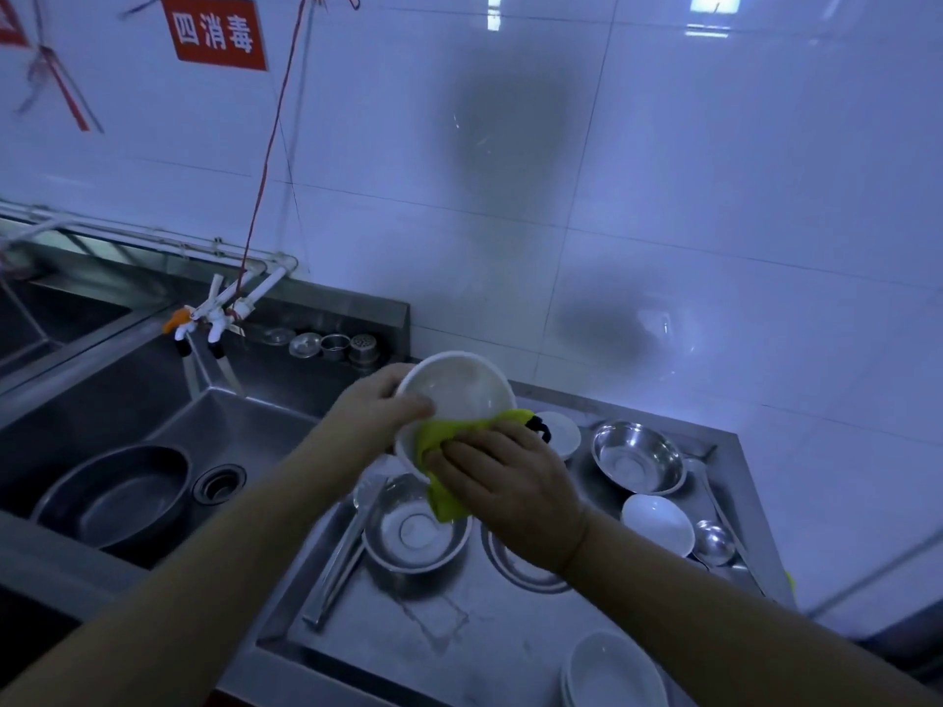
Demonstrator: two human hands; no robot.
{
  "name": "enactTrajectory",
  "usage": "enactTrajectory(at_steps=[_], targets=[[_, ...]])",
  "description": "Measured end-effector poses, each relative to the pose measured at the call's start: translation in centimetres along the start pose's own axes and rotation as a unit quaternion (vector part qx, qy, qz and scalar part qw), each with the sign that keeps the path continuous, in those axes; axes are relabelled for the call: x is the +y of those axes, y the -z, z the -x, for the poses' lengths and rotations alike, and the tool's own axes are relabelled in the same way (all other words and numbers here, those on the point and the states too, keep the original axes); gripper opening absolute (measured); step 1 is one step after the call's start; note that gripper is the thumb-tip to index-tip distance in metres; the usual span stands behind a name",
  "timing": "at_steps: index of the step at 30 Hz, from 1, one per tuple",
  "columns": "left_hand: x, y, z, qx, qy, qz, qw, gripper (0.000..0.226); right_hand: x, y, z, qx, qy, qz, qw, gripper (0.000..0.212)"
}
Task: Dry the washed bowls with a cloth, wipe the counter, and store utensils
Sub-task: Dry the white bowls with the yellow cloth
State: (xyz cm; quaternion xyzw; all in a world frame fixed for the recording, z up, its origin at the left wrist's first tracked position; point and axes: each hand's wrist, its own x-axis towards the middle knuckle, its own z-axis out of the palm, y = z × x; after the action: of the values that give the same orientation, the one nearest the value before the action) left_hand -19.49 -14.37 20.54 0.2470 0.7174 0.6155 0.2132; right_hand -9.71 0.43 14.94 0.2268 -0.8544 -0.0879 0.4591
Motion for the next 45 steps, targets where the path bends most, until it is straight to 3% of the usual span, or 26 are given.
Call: enactTrajectory(at_steps=[3,6,10,13,15,19,22,24,27,31,33,35,37,40,42,45], targets=[[-2.2,-2.8,0.8,0.099,-0.058,0.123,0.986,0.031,-1.6,-0.9,-0.8,0.036,-0.113,0.014,0.993,0.015],[-2.6,-3.2,0.6,0.126,-0.109,0.097,0.981,0.029,-2.9,-1.6,-0.4,0.043,-0.121,-0.006,0.992,0.023],[-2.1,-1.6,0.1,0.046,-0.156,0.029,0.986,0.024,0.0,-0.6,1.0,0.023,0.032,-0.019,0.999,0.022],[-0.8,-0.2,-1.0,-0.071,-0.121,-0.109,0.984,0.024,3.2,0.4,1.4,-0.030,0.169,-0.025,0.985,0.022],[0.4,0.5,-1.8,-0.109,-0.084,-0.142,0.980,0.023,4.0,0.6,1.2,-0.045,0.186,-0.027,0.981,0.017],[0.3,-0.6,-1.7,-0.001,-0.091,-0.012,0.996,0.023,2.7,0.1,0.1,0.000,0.052,0.015,0.999,0.015],[-1.2,-3.1,-0.8,0.085,-0.126,0.101,0.983,0.031,0.6,-0.9,-0.7,0.041,-0.075,0.025,0.996,0.017],[-1.5,-3.5,-0.7,0.104,-0.142,0.106,0.979,0.034,-0.3,-1.4,-0.6,0.042,-0.086,0.014,0.995,0.017],[-1.4,-2.6,-1.1,0.064,-0.150,0.049,0.985,0.021,1.1,-0.7,0.4,0.010,0.002,0.001,1.000,0.018],[-0.8,-0.8,-2.1,-0.056,-0.125,-0.095,0.986,0.035,4.8,0.5,1.4,-0.051,0.173,-0.007,0.983,0.017],[-0.3,0.1,-2.5,-0.115,-0.089,-0.147,0.978,0.036,5.7,0.7,1.4,-0.067,0.207,-0.009,0.976,0.018],[-0.4,0.4,-2.6,-0.091,-0.073,-0.124,0.985,0.031,5.4,0.5,1.3,-0.064,0.183,-0.006,0.981,0.014],[-1.2,-0.2,-2.1,-0.012,-0.079,-0.037,0.996,0.026,4.2,0.1,1.0,-0.051,0.113,0.003,0.992,0.015],[-3.0,-2.9,-1.2,0.080,-0.102,0.100,0.987,0.030,1.9,-0.7,0.1,-0.018,-0.023,0.019,0.999,0.023],[-3.3,-3.9,-0.9,0.129,-0.119,0.116,0.978,0.033,0.5,-1.3,-0.3,-0.011,-0.078,0.012,0.997,0.024],[-3.1,-3.2,-1.3,0.108,-0.144,0.092,0.979,0.031,0.1,-1.6,0.0,-0.023,-0.074,-0.007,0.997,0.021]])
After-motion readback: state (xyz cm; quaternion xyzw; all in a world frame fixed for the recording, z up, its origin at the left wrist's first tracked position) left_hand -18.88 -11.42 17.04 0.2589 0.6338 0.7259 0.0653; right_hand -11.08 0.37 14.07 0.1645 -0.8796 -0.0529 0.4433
